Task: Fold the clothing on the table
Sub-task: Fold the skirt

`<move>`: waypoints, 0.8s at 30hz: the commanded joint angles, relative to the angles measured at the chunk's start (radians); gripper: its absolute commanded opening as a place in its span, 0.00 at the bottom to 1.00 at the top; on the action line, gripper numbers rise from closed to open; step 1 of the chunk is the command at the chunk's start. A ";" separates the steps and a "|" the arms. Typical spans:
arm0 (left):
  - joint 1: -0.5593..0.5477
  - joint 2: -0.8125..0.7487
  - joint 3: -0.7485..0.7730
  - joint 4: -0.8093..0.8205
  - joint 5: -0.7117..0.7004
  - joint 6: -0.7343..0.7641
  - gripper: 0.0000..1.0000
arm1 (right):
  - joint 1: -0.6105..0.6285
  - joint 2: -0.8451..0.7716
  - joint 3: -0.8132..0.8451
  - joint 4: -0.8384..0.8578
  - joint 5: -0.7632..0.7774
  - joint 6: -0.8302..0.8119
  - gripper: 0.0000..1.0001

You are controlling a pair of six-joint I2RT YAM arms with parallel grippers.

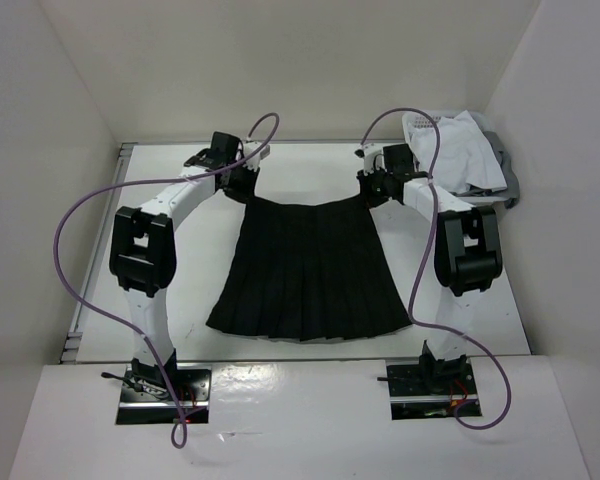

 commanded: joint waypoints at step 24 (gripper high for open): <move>-0.077 -0.502 -0.277 0.028 -0.042 0.099 0.00 | 0.049 -0.403 -0.158 0.078 0.165 -0.020 0.00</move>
